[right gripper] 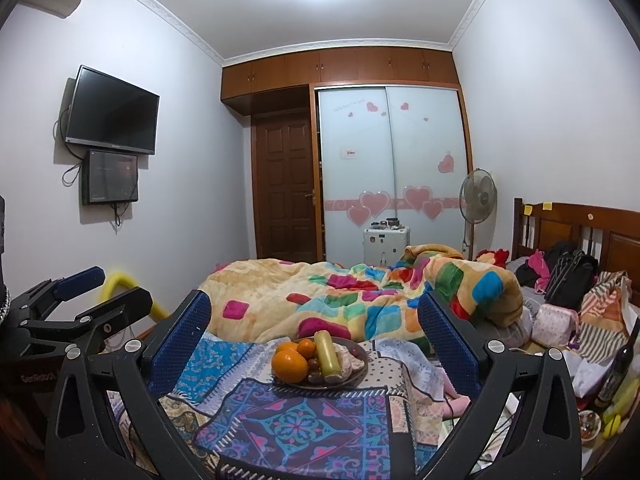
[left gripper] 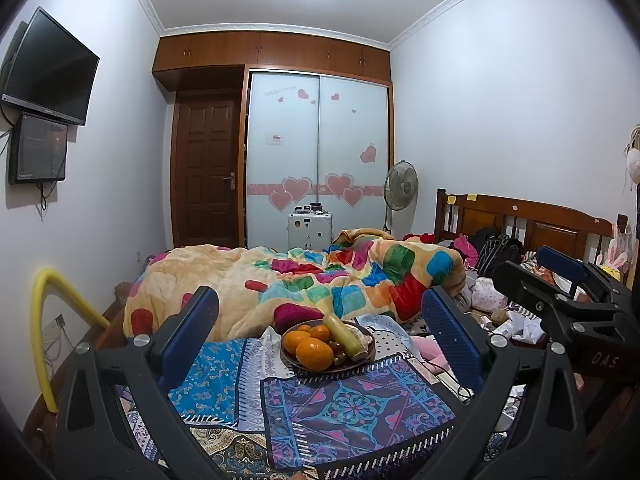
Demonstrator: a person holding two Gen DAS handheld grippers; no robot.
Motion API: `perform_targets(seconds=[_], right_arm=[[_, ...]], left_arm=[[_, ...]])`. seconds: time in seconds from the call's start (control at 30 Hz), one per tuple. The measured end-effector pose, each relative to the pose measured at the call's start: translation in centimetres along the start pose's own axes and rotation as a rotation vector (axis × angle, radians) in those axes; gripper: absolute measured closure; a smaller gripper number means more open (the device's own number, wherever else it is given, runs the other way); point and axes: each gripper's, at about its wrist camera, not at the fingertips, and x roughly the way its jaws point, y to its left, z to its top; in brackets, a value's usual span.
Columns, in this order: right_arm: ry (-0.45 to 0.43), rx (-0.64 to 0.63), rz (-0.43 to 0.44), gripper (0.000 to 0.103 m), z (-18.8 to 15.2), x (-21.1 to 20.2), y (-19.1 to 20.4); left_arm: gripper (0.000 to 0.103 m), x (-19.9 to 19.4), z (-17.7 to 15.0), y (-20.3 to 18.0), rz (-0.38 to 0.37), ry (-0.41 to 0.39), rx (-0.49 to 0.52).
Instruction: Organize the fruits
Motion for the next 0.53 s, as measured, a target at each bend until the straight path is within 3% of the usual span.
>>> perform_targets(seconds=[0.53], right_arm=[[0.01, -0.007, 0.0, 0.0, -0.56, 0.24, -0.08]], left_arm=[[0.0, 0.47, -0.27, -0.03, 0.001, 0.017, 0.003]])
